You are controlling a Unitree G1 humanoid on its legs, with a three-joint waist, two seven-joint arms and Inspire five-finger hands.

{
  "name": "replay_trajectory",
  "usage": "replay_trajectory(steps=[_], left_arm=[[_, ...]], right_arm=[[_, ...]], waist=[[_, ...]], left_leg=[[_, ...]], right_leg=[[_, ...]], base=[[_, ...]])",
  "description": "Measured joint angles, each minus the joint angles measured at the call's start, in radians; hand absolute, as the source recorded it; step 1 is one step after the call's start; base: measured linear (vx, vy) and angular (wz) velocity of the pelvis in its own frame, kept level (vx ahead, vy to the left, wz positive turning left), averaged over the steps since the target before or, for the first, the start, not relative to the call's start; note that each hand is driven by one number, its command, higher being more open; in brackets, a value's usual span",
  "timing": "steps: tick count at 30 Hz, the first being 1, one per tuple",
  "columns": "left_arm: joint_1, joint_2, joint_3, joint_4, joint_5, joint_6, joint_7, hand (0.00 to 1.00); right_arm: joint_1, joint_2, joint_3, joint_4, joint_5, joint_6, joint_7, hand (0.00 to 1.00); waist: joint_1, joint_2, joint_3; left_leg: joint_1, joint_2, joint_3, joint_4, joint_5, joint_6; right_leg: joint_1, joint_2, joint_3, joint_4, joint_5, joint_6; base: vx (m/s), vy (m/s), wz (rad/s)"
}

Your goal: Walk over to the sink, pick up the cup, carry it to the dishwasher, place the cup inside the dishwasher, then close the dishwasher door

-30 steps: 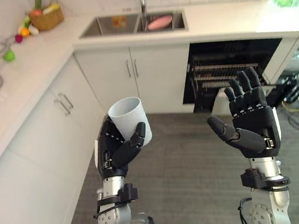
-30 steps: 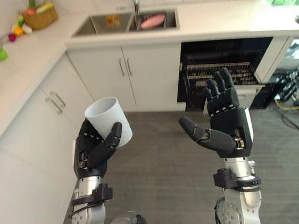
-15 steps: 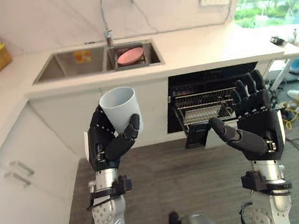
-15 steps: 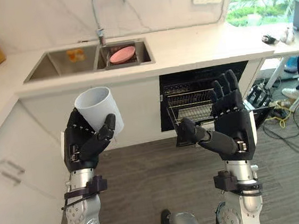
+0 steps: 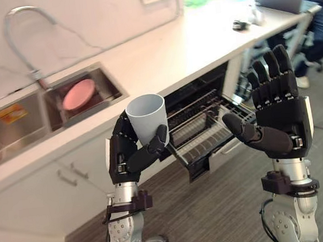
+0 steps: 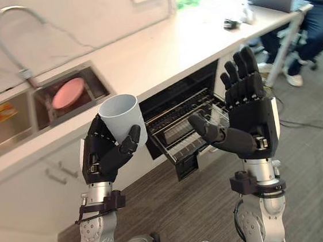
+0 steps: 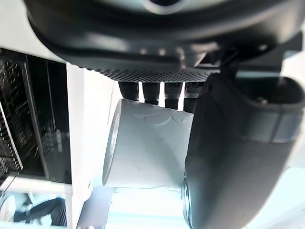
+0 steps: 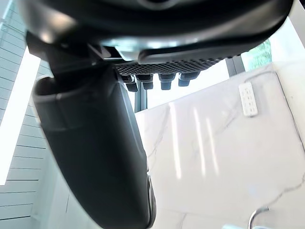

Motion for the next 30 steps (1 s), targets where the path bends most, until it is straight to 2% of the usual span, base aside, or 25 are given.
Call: replay_trajectory(steps=[1,3,6,7,9,11,12,13,14,15,16,17,18,19,21,24,27,30], left_arm=[[-0.003,0.007,-0.001,0.003,0.000,0.001,0.002,0.00],[-0.018,0.026,-0.018,0.003,0.000,0.006,0.023,0.00],[-0.057,0.025,-0.048,0.003,0.000,0.018,0.030,0.00],[-0.063,0.025,-0.054,0.003,0.000,0.019,0.031,0.00],[-0.064,0.019,-0.064,0.003,0.001,0.028,0.048,0.00],[-0.062,0.024,-0.057,0.007,0.002,0.042,0.062,0.00],[-0.060,0.021,-0.034,0.027,0.002,0.059,0.076,0.00],[-0.062,0.019,-0.024,0.031,0.002,0.064,0.083,0.00],[-0.067,0.018,-0.001,0.037,0.001,0.070,0.094,0.00],[-0.066,0.020,0.027,0.047,0.001,0.083,0.117,0.00],[-0.067,0.027,0.049,0.067,0.000,0.095,0.141,0.00],[-0.067,0.036,0.056,0.071,0.001,0.104,0.152,0.00],[-0.071,0.054,0.058,0.086,0.001,0.113,0.169,0.00],[-0.076,0.041,0.045,0.116,0.003,0.132,0.188,0.00],[-0.077,0.008,0.025,0.124,0.046,0.150,0.222,0.00],[-0.111,-0.008,0.016,0.124,0.175,0.166,0.328,0.00],[-0.145,-0.030,0.021,0.124,0.310,0.165,0.452,0.00],[-0.155,-0.039,0.023,0.121,0.410,0.151,0.526,0.00]], right_arm=[[0.002,0.010,0.007,0.008,0.002,0.004,0.000,1.00],[0.017,0.014,0.041,-0.006,0.008,0.022,0.006,1.00],[0.017,0.023,0.038,-0.031,0.025,0.051,0.006,1.00],[0.017,0.028,0.038,-0.031,0.026,0.057,0.006,1.00],[0.017,0.049,0.044,-0.026,0.026,0.094,0.012,1.00],[0.016,0.063,0.045,-0.006,0.026,0.101,0.025,1.00],[0.017,0.071,0.046,0.021,0.028,0.107,0.042,1.00],[0.016,0.075,0.051,0.025,0.030,0.108,0.047,1.00],[0.016,0.080,0.061,0.029,0.035,0.107,0.056,1.00],[0.015,0.086,0.081,0.045,0.034,0.107,0.072,1.00],[0.015,0.086,0.106,0.050,0.032,0.108,0.082,1.00],[0.015,0.089,0.118,0.049,0.033,0.108,0.087,1.00],[0.011,0.089,0.128,0.048,0.033,0.108,0.094,1.00],[0.006,0.067,0.121,0.048,0.034,0.108,0.090,1.00],[-0.028,0.030,0.116,0.051,0.035,0.110,0.077,1.00],[-0.085,0.010,0.114,0.044,0.067,0.133,0.074,1.00],[-0.090,0.013,0.113,0.044,0.104,0.157,0.073,1.00],[-0.089,0.017,0.123,0.044,0.105,0.172,0.072,1.00]], waist=[[-0.002,-0.022,-0.002],[-0.010,-0.073,-0.031],[-0.012,-0.083,-0.042],[-0.012,-0.083,-0.042],[-0.008,-0.084,-0.041],[-0.007,-0.084,-0.040],[-0.010,-0.082,-0.049],[-0.010,-0.082,-0.052],[-0.013,-0.082,-0.053],[-0.008,-0.083,-0.052],[-0.009,-0.090,-0.051],[-0.011,-0.105,-0.052],[-0.014,-0.140,-0.056],[-0.013,-0.124,-0.063],[-0.012,-0.108,-0.069],[-0.010,-0.107,-0.070],[-0.007,-0.103,-0.072],[0.005,-0.101,-0.079]], left_leg=[[0.009,-0.006,0.025,0.007,-0.015,0.000],[0.057,-0.046,0.095,-0.069,-0.006,0.034],[0.119,-0.087,0.136,-0.141,0.000,0.069],[0.126,-0.090,0.142,-0.144,-0.004,0.075],[0.166,-0.085,0.181,-0.174,-0.012,0.086],[0.207,-0.072,0.215,-0.198,-0.015,0.097],[0.239,-0.062,0.250,-0.208,-0.019,0.102],[0.239,-0.059,0.258,-0.210,-0.022,0.102],[0.237,-0.047,0.275,-0.209,-0.030,0.095],[0.236,-0.023,0.301,-0.202,-0.041,0.079],[0.231,-0.006,0.311,-0.178,-0.059,0.061],[0.226,-0.007,0.312,-0.163,-0.070,0.052],[0.221,-0.019,0.307,-0.142,-0.088,0.033],[0.226,0.001,0.289,-0.142,-0.087,0.019],[0.227,0.034,0.274,-0.153,-0.077,0.001],[0.227,0.076,0.262,-0.173,-0.067,-0.023],[0.241,0.087,0.250,-0.196,-0.062,-0.032],[0.249,0.081,0.257,-0.210,-0.060,-0.032]], right_leg=[[0.000,-0.013,0.011,0.014,-0.018,0.008],[-0.018,-0.080,0.000,0.034,-0.040,0.051],[-0.014,-0.138,-0.050,0.039,-0.046,0.084],[-0.016,-0.142,-0.066,0.050,-0.046,0.087],[-0.090,-0.140,-0.147,0.211,-0.047,0.133],[-0.155,-0.151,-0.222,0.353,-0.037,0.181],[-0.174,-0.213,-0.327,0.352,-0.077,0.118],[-0.189,-0.241,-0.356,0.333,-0.085,0.104],[-0.206,-0.271,-0.383,0.276,-0.082,0.106],[-0.218,-0.289,-0.395,0.168,-0.059,0.120],[-0.203,-0.294,-0.395,0.056,0.011,0.119],[-0.197,-0.302,-0.387,0.014,0.056,0.116],[-0.187,-0.320,-0.374,-0.018,0.126,0.198],[-0.171,-0.302,-0.399,-0.034,0.124,0.178],[-0.142,-0.268,-0.423,-0.084,0.151,0.167],[-0.100,-0.224,-0.446,-0.168,0.195,0.145],[-0.081,-0.213,-0.458,-0.181,0.197,0.144],[-0.078,-0.215,-0.454,-0.193,0.200,0.149]], base=[[0.31,0.296,-0.94],[0.26,0.221,-0.64],[0.17,0.149,-0.31],[0.11,0.099,-0.27],[0.07,0.061,-0.47],[0.04,0.034,-0.68],[0.03,0.044,-0.75],[0.00,0.051,-0.67],[0.00,0.019,-0.62],[-0.01,-0.031,-0.70],[-0.01,-0.110,-0.57],[0.00,-0.197,-0.18],[0.04,-0.238,0.15],[0.06,-0.213,0.21],[0.10,-0.188,0.19],[0.09,-0.144,0.09],[0.08,-0.070,0.13],[0.04,0.007,-0.02]])
